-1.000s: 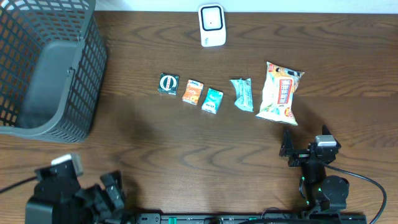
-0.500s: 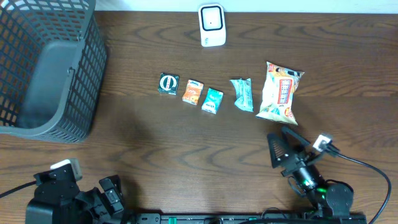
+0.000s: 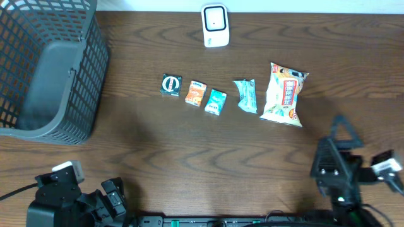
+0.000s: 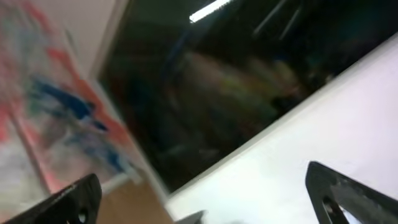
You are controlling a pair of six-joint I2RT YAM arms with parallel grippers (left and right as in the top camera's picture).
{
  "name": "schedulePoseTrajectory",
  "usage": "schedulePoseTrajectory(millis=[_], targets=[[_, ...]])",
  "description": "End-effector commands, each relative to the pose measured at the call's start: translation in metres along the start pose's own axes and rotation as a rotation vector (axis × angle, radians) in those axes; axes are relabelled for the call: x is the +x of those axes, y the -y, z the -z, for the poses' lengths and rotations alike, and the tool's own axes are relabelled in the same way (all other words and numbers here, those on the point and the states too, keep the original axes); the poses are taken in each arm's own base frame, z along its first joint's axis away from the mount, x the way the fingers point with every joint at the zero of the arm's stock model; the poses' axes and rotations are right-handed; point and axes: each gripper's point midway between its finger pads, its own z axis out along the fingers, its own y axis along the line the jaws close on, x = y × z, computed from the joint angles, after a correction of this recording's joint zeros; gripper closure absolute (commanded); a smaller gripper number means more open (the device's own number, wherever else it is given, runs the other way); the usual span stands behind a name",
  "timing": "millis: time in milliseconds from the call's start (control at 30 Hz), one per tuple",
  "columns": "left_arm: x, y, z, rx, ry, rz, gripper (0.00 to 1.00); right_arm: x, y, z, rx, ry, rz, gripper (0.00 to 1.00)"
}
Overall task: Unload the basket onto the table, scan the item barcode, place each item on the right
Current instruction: 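Retract the left arm to rest and swing the right arm toward the snack bag, then grasp the yellow snack bag's top edge with the right gripper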
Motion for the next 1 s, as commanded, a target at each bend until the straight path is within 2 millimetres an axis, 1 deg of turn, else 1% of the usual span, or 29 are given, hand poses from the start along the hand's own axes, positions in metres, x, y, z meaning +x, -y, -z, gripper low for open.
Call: schedulePoseTrajectory(millis=[0,33,100,167,200,267,300,367,400,467,533,567,667,733,800,933,967], targets=[[0.0,0.0,-0.001,-0.005,0.001,0.012,0.02,-0.03,-0.017,-0.026,0.068,-0.023,0.387,0.01],[0.0,0.0,-0.001,-0.005,0.001,0.012,0.02,-0.033,-0.015,-0.038,0.105,-0.078,0.471,0.01],[0.0,0.0,-0.001,-0.005,0.001,0.012,0.02,-0.032,-0.007,-0.056,0.161,-0.169,0.552,0.01],[0.0,0.0,-0.001,-0.005,0.001,0.012,0.02,-0.025,0.013,-0.079,0.238,-0.315,0.601,0.01],[0.0,0.0,-0.001,-0.005,0.001,0.012,0.02,-0.021,0.02,-0.085,0.262,-0.363,0.606,0.01],[0.0,0.0,-0.001,-0.005,0.001,0.012,0.02,-0.011,0.049,-0.099,0.373,-0.5,0.602,0.01],[0.0,0.0,-0.001,-0.005,0.001,0.012,0.02,-0.009,0.066,-0.103,0.449,-0.552,0.592,0.01],[0.0,0.0,-0.001,-0.005,0.001,0.012,0.02,-0.004,0.106,-0.108,0.64,-0.683,0.581,0.01],[0.0,0.0,-0.001,-0.005,0.001,0.012,0.02,-0.001,0.119,-0.11,0.696,-0.738,0.58,0.01],[0.0,0.0,-0.001,-0.005,0.001,0.012,0.02,0.016,0.146,-0.115,0.77,-0.906,0.578,0.01],[0.0,0.0,-0.001,-0.005,0.001,0.012,0.02,0.033,0.167,-0.115,0.824,-1.044,0.545,0.01],[0.0,0.0,-0.001,-0.005,0.001,0.012,0.02,0.045,0.181,-0.112,0.862,-1.13,0.515,0.01],[0.0,0.0,-0.001,-0.005,0.001,0.012,0.02,0.073,0.211,-0.106,0.924,-1.285,0.455,0.01],[0.0,0.0,-0.001,-0.005,0.001,0.012,0.02,0.095,0.229,-0.097,0.94,-1.372,0.404,0.01],[0.0,0.0,-0.001,-0.005,0.001,0.012,0.02,0.115,0.24,-0.09,0.938,-1.435,0.353,0.01],[0.0,0.0,-0.001,-0.005,0.001,0.012,0.02,0.146,0.262,-0.064,0.988,-1.577,0.288,0.0],[0.0,0.0,-0.001,-0.005,0.001,0.012,0.02,0.155,0.269,-0.054,1.007,-1.623,0.267,0.01]])
